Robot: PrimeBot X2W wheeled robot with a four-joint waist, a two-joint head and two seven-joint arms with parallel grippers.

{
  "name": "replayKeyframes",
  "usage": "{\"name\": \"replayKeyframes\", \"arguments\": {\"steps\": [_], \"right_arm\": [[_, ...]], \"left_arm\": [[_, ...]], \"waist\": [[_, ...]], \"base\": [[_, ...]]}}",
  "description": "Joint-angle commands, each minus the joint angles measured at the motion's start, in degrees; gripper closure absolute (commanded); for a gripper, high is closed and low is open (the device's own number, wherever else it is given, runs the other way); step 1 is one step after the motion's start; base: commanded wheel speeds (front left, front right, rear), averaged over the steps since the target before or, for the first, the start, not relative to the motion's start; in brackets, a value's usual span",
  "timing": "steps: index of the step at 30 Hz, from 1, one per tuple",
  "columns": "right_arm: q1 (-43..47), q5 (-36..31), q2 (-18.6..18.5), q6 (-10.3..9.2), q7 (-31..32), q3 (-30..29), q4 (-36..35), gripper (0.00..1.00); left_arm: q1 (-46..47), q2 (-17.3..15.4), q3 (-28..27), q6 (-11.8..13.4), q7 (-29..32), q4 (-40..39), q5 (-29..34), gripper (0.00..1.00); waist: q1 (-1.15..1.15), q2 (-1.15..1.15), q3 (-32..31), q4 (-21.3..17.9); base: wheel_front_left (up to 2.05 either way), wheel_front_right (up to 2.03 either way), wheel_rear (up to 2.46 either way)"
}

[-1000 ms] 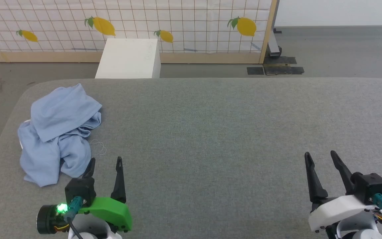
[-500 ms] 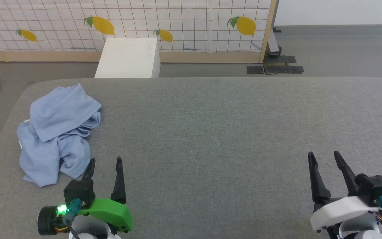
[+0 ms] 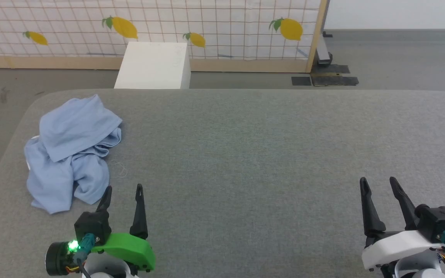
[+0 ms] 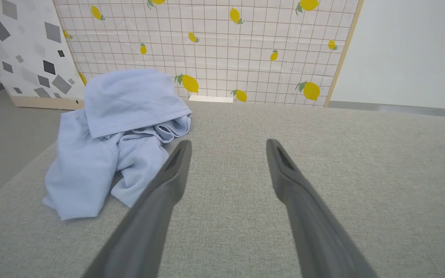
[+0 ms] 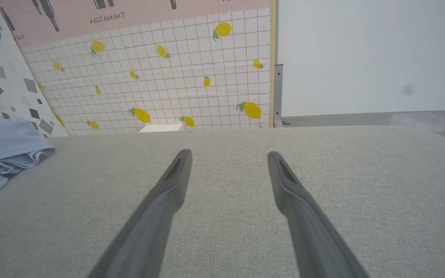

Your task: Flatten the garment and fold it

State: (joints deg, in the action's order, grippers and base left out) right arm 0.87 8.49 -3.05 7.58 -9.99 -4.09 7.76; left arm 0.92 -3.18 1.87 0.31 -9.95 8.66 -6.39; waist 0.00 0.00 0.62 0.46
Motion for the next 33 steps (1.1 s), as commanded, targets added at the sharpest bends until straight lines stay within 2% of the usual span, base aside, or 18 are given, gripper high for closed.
{"name": "replayKeyframes", "arguments": {"steps": [1, 9, 33], "right_arm": [[-1.3, 0.0, 0.1, -0.06, -0.7, 0.1, 0.3, 0.00], [-1.9, -0.6, 0.1, -0.07, -1.6, 1.0, 1.2, 0.00], [-2.2, 0.1, 0.2, -0.08, -4.4, 5.4, 7.0, 0.00]], "left_arm": [[0.9, 0.2, 0.0, 0.3, -0.7, 0.3, -0.5, 0.00], [1.4, 0.2, -0.4, 0.6, -1.6, 0.8, -0.6, 0.00], [0.4, 0.2, -2.7, -0.1, -4.5, 3.2, -0.3, 0.00]], "waist": [[0.00, 0.00, 0.1, 0.7], [0.00, 0.00, 0.4, 5.0], [0.00, 0.00, -1.5, 25.0]], "base": [[0.00, 0.00, 0.00], [0.00, 0.00, 0.00], [0.00, 0.00, 0.00]]}}
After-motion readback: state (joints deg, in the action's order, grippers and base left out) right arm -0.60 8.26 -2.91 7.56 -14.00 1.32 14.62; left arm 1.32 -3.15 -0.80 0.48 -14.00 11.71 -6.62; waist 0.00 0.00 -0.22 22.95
